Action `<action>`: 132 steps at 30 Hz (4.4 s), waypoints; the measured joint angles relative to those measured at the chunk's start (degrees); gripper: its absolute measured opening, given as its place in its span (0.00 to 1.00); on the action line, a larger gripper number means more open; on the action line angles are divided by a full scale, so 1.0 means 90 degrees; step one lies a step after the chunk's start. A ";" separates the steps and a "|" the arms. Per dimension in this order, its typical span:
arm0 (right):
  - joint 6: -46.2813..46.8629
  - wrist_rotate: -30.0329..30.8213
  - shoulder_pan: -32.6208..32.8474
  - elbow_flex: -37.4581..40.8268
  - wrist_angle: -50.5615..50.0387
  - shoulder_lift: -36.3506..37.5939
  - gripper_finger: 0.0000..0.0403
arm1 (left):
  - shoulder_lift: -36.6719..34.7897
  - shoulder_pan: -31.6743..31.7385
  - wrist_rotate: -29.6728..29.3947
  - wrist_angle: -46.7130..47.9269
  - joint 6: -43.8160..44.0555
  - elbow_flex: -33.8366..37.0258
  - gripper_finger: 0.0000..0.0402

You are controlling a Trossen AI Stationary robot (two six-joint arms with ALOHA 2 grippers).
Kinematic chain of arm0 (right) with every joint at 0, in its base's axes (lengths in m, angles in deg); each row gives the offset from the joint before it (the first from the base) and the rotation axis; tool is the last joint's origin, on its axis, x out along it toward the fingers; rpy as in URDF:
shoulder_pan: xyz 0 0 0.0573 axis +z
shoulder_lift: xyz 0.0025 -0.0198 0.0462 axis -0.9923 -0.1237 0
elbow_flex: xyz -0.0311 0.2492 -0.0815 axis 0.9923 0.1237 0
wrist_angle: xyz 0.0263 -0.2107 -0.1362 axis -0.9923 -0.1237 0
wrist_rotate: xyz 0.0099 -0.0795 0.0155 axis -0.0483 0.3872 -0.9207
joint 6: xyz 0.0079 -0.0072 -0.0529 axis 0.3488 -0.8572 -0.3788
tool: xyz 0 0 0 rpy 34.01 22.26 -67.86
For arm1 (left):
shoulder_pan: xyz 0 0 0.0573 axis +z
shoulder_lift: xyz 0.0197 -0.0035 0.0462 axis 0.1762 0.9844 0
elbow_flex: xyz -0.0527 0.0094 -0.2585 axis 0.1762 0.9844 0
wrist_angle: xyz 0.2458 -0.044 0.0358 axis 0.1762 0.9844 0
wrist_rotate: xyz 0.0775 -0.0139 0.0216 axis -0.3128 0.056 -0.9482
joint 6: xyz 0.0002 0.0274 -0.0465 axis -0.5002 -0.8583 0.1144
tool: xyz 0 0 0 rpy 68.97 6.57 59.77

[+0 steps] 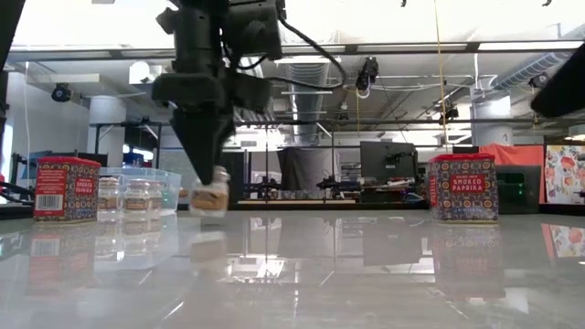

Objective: Sort spices by type
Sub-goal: Put the brown seasoning bottle into the transparent bin

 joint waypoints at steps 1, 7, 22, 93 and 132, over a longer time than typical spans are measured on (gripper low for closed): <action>-0.0032 -0.0074 -0.0013 0.0000 -0.0002 0.0000 0.90 | -0.0078 0.0061 -0.0034 0.0228 -0.0125 -0.0027 0.40; -0.0321 -0.0252 -0.0249 -0.0123 -0.0011 0.0050 0.90 | -0.1105 0.0602 -0.0115 0.0825 -0.0719 0.0096 0.41; -0.3663 -0.0080 -0.2435 -0.0566 0.0043 0.0350 0.90 | -0.4237 0.3577 -0.0376 0.2186 -0.2253 0.0858 0.41; -0.3733 -0.0051 -0.2149 0.4109 0.1876 0.4350 0.90 | -0.2745 0.6535 -0.0563 0.0075 -0.2457 0.2328 0.40; -0.3433 -0.0019 -0.2152 0.4124 0.1890 0.4303 0.90 | -0.2253 0.6615 -0.0414 0.0227 -0.2674 0.2333 0.45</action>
